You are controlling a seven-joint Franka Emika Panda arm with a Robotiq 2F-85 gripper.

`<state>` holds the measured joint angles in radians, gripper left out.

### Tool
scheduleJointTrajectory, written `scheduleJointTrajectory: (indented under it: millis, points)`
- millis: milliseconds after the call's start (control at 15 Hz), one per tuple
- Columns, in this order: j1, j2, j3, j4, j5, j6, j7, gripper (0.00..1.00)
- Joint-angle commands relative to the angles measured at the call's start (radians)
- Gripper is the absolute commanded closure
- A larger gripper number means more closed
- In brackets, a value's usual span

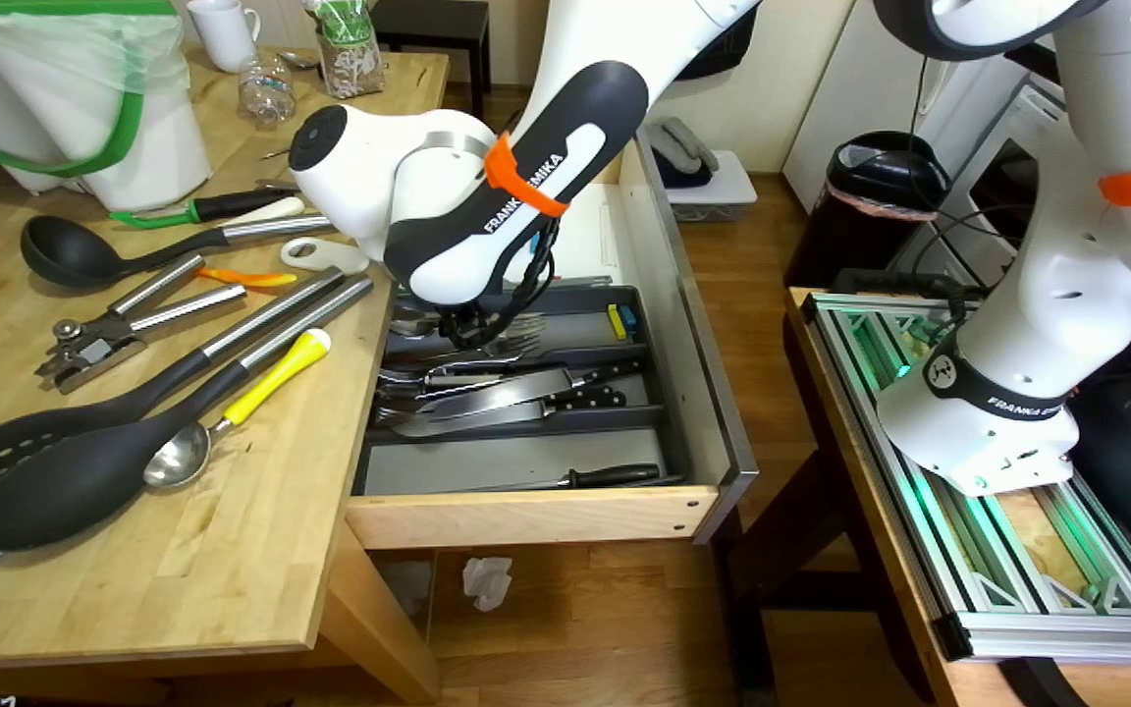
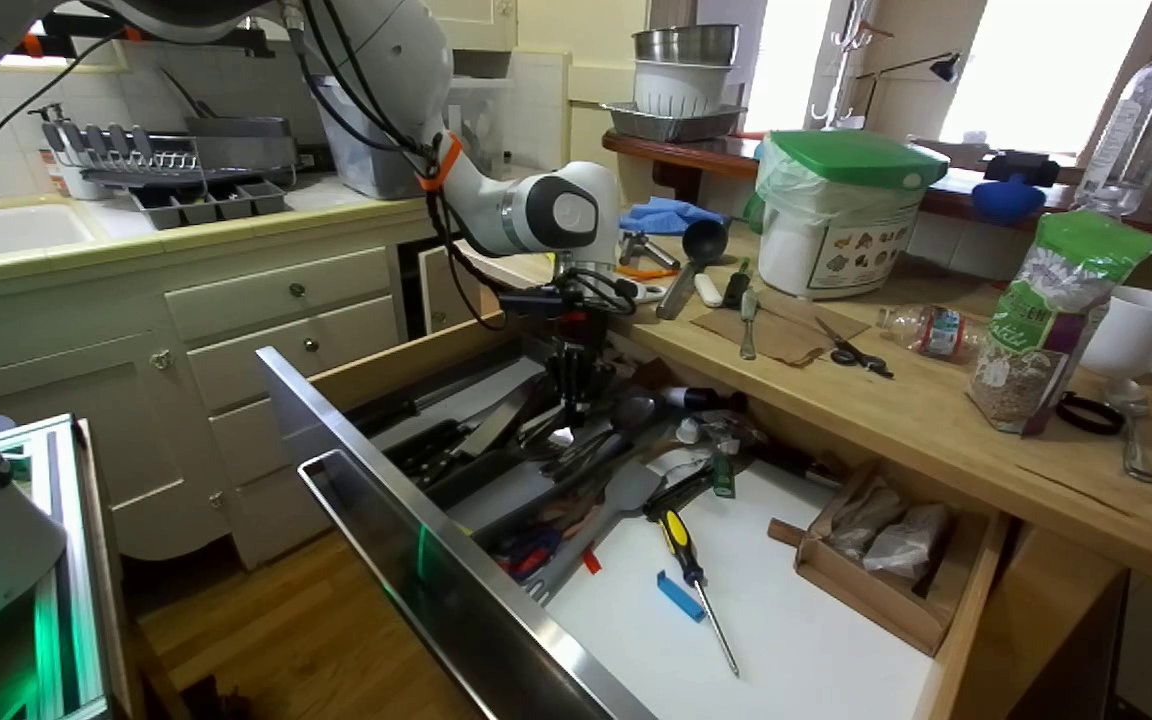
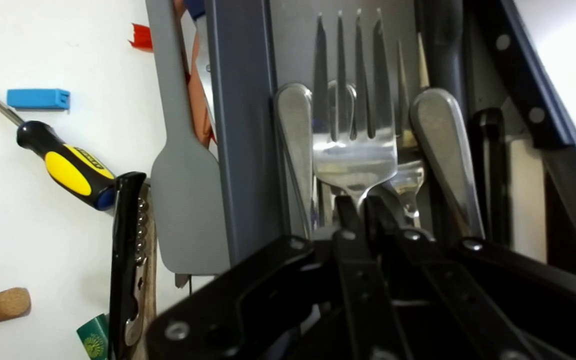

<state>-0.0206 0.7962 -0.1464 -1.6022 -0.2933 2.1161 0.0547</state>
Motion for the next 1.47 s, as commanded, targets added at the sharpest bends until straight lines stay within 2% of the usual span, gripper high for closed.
scheduleJointTrajectory:
  millis: [0, 800, 1133, 1400]
  points:
    - [-0.003, 0.054, 0.022, 0.071, 0.01, -0.011, -0.029, 0.98]
    - [-0.014, 0.031, 0.033, 0.035, 0.013, 0.052, -0.052, 0.98]
    - [-0.012, 0.003, 0.032, -0.027, -0.013, 0.169, -0.09, 0.98]
    - [-0.023, -0.015, 0.035, -0.07, 0.007, 0.247, -0.101, 0.98]
